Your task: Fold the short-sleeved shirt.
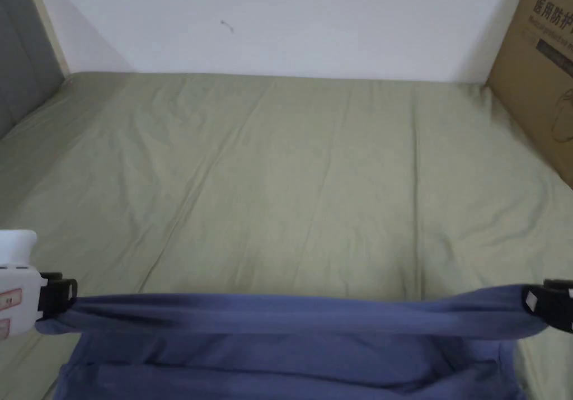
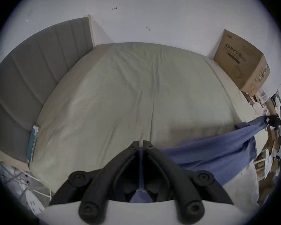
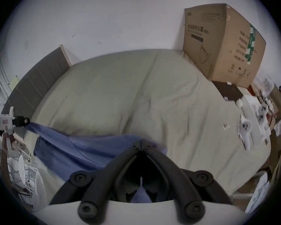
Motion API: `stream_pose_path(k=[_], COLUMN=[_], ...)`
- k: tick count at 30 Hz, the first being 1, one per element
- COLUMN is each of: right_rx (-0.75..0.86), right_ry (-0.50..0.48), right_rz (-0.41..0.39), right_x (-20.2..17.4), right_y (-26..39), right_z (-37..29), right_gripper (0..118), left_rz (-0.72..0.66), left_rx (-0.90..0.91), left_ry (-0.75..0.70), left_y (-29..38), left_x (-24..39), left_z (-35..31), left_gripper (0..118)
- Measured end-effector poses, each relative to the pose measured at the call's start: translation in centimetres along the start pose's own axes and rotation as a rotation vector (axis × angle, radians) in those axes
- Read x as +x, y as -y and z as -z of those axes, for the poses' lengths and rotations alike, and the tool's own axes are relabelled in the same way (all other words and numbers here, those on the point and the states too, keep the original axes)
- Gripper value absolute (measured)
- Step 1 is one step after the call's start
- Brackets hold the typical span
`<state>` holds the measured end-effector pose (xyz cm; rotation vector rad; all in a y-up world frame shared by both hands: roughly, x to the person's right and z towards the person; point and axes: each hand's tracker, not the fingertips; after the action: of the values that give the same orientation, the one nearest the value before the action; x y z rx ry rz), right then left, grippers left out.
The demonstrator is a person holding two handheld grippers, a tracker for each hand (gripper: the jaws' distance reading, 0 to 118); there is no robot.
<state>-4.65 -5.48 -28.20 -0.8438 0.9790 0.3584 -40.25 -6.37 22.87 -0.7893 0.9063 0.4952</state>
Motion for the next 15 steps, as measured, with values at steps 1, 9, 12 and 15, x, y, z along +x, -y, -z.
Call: stream_pose_path(k=[1, 9, 12, 15], right_rx=[-0.024, -0.195, -0.204, -0.189], right_ry=[0.004, 0.02, 0.018, 0.006], right_rz=[0.0, 0.078, 0.086, 0.074], right_x=[0.0, 0.6, 1.0, 1.1], right_y=[1.7, 12.1, 13.3, 13.7], right_z=[-0.4, -0.8, -0.4, 0.0], right_gripper=[0, 0, 0, 0], left_rz=[0.012, 0.009, 0.011, -0.001], left_rx=[-0.006, -0.141, -0.121, -0.101], left_ry=[-0.009, -0.033, -0.026, -0.038], left_y=[1.3, 10.3, 11.6, 11.7], left_x=[0.1, -0.1, -0.1, -0.3], left_z=[-0.4, 0.5, 0.0, 0.1], left_gripper=[1, 1, 1, 20])
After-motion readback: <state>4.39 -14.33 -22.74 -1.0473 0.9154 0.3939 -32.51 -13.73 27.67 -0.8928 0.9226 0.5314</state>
